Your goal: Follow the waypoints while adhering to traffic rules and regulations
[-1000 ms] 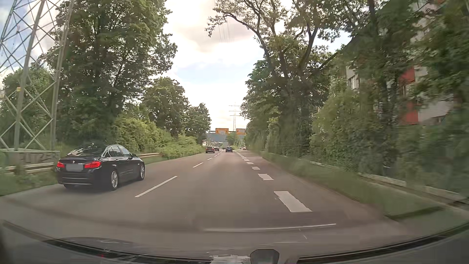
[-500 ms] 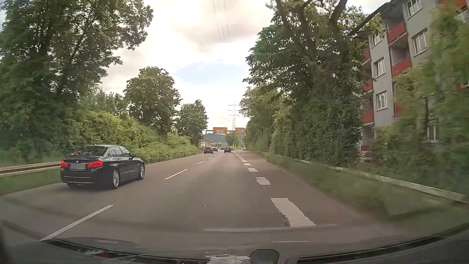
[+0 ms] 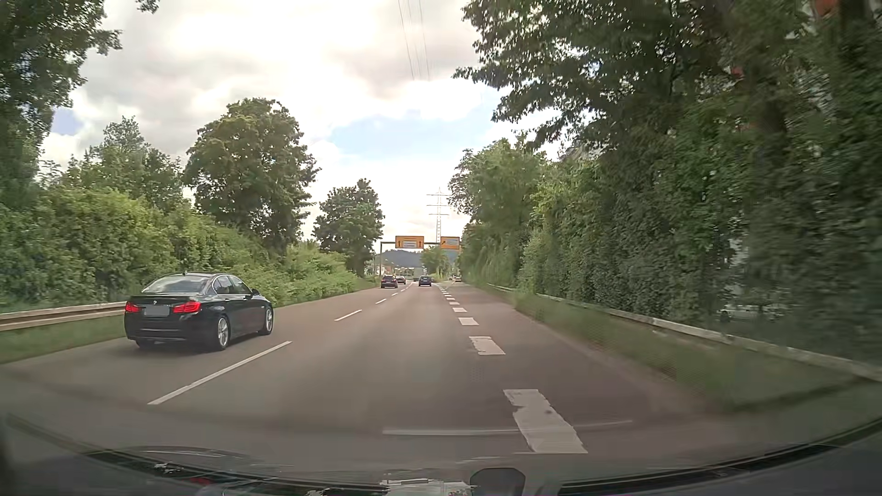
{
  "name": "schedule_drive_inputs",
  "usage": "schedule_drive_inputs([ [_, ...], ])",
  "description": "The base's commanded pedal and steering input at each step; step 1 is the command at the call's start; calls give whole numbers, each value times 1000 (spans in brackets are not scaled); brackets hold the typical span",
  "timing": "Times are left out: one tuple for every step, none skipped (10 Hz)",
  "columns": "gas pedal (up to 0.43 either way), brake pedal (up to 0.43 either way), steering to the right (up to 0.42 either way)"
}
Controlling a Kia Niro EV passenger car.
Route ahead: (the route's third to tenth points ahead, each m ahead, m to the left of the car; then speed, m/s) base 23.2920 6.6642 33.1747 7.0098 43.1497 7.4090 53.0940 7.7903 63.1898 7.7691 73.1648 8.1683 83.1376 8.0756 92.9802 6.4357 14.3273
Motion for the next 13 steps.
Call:
schedule_drive_inputs([
  [79, 0, 3],
  [79, 0, 3],
  [79, 0, 3],
  [79, 0, 3],
  [79, 0, 3],
  [79, 0, 3],
  [79, 0, 3],
  [79, 0, 3],
  [79, 0, 3],
  [79, 0, 3],
  [79, 0, 3],
  [79, 0, 3],
  [87, 0, 3],
])
